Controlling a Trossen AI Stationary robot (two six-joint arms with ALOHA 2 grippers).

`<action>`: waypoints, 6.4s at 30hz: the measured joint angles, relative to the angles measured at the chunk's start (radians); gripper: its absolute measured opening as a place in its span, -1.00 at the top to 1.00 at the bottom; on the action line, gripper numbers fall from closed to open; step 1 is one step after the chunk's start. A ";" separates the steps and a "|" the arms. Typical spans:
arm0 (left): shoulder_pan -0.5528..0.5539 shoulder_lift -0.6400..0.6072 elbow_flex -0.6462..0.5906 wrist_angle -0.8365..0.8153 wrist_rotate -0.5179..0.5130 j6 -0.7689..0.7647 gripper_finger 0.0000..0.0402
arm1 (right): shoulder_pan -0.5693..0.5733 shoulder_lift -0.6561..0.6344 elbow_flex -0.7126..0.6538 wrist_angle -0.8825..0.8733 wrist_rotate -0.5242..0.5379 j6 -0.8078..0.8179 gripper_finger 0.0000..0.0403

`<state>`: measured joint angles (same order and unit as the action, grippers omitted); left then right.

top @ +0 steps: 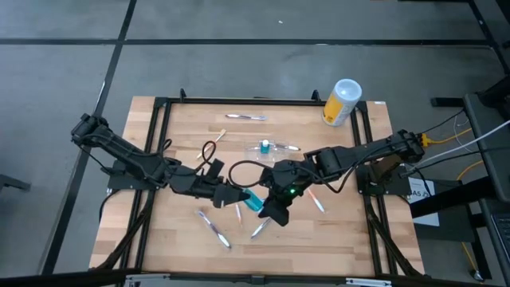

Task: Pick & Place toothbrushing station
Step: Put the blue mouthwash into the middle section of the transparent organizer

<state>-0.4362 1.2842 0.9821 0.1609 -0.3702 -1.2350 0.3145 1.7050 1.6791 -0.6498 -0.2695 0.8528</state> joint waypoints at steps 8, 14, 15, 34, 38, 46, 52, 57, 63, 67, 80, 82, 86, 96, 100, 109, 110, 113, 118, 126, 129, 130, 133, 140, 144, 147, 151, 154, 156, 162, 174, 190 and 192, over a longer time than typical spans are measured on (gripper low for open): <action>0.000 0.000 0.000 0.001 0.006 0.014 0.02 | 0.000 0.000 0.000 0.022 0.011 0.003 0.44; 0.009 0.000 0.000 0.001 0.007 0.018 0.24 | 0.000 0.000 0.000 0.024 0.018 0.003 0.44; 0.009 0.000 0.000 0.001 0.006 0.018 0.29 | 0.000 0.000 0.000 0.024 0.018 0.003 0.44; -0.009 -0.048 0.001 -0.006 -0.056 0.082 0.60 | 0.007 0.000 -0.001 0.091 0.043 -0.007 0.21; -0.044 -0.097 0.001 -0.048 -0.192 0.108 0.60 | 0.009 0.000 -0.001 0.148 0.050 0.008 0.10; -0.177 -0.138 0.001 -0.288 -0.598 -0.113 0.60 | 0.040 -0.019 -0.001 0.261 0.247 -0.088 0.04; -0.293 -0.137 -0.016 -0.363 -0.882 -0.432 0.60 | 0.117 -0.041 0.000 0.238 0.560 -0.452 0.04; -0.347 -0.134 -0.019 -0.313 -0.980 -0.531 0.59 | 0.147 -0.030 0.000 0.193 0.674 -0.684 0.04; -0.369 -0.107 -0.019 -0.007 -1.026 -0.333 0.60 | 0.120 -0.028 0.000 0.277 0.674 -0.655 0.04; -0.369 -0.063 -0.019 0.169 -1.009 -0.198 0.60 | 0.102 -0.029 0.001 0.404 0.665 -0.660 0.04; -0.353 -0.015 -0.020 0.422 -0.974 0.020 0.60 | 0.093 -0.029 0.001 0.431 0.647 -0.651 0.04; -0.355 -0.015 -0.020 0.442 -0.977 0.039 0.59 | 0.089 -0.029 0.001 0.432 0.659 -0.651 0.04; -0.368 -0.015 -0.020 0.460 -0.975 0.053 0.60 | 0.073 -0.028 0.001 0.420 0.660 -0.629 0.04; -0.412 -0.017 -0.020 0.467 -1.047 0.079 0.60 | 0.037 -0.017 0.000 0.452 0.621 -0.599 0.04; -0.398 -0.017 -0.020 0.466 -1.044 0.090 0.59 | 0.037 -0.012 0.000 0.481 0.612 -0.599 0.04; -0.378 -0.017 -0.020 0.471 -1.022 0.101 0.60 | 0.037 -0.009 0.000 0.476 0.609 -0.595 0.04; -0.378 -0.017 -0.020 0.472 -1.021 0.101 0.59 | 0.037 -0.009 0.000 0.471 0.609 -0.595 0.04; -0.378 -0.017 -0.020 0.472 -1.022 0.106 0.59 | 0.035 -0.002 0.000 0.453 0.609 -0.582 0.04; -0.380 -0.017 -0.020 0.473 -1.021 0.106 0.60 | 0.035 0.010 0.000 0.446 0.594 -0.568 0.04; -0.382 -0.017 -0.020 0.472 -1.020 0.113 0.60 | 0.034 0.010 0.000 0.447 0.594 -0.569 0.04; -0.382 -0.017 -0.020 0.472 -1.020 0.113 0.59 | 0.034 0.010 0.000 0.447 0.594 -0.569 0.04; -0.382 -0.017 -0.020 0.472 -1.020 0.115 0.59 | 0.034 0.010 0.000 0.447 0.594 -0.569 0.04; -0.382 -0.017 -0.019 0.472 -1.020 0.116 0.59 | 0.034 0.010 0.000 0.447 0.598 -0.569 0.05; -0.382 -0.017 -0.019 0.472 -1.020 0.116 0.58 | 0.034 0.010 0.000 0.447 0.594 -0.573 0.29; -0.382 -0.017 -0.019 0.472 -1.023 0.116 0.59 | 0.034 0.010 0.000 0.447 0.586 -0.578 0.47; -0.382 -0.017 -0.019 0.471 -1.026 0.117 0.59 | 0.033 0.010 0.000 0.447 0.579 -0.583 0.52; -0.384 -0.017 -0.019 0.465 -1.034 0.120 0.56 | 0.034 0.010 0.000 0.452 0.586 -0.592 0.51; -0.399 -0.017 -0.018 0.459 -1.061 0.151 0.49 | 0.033 0.010 0.000 0.457 0.586 -0.595 0.48; -0.411 -0.016 -0.018 0.449 -1.090 0.174 0.41 | 0.033 0.010 0.000 0.458 0.587 -0.595 0.47; -0.474 -0.016 -0.018 0.403 -1.194 0.230 0.18 | 0.034 -0.008 -0.001 0.434 0.594 -0.599 0.50; -0.520 -0.026 -0.018 0.109 -1.162 0.272 0.10 | 0.049 -0.052 0.000 -0.053 0.565 -0.500 0.49; -0.282 0.293 -0.019 -0.484 -0.389 -0.134 0.09 | -0.167 -0.052 0.000 -0.380 0.393 -0.520 0.49; -0.263 0.325 -0.019 -0.469 -0.385 -0.131 0.09 | -0.232 -0.052 0.000 -0.409 0.355 -0.516 0.49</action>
<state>-0.6988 1.6092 0.9630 -0.3081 -0.7548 -1.3662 0.0823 1.6527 1.6791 -1.0584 0.0853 0.3363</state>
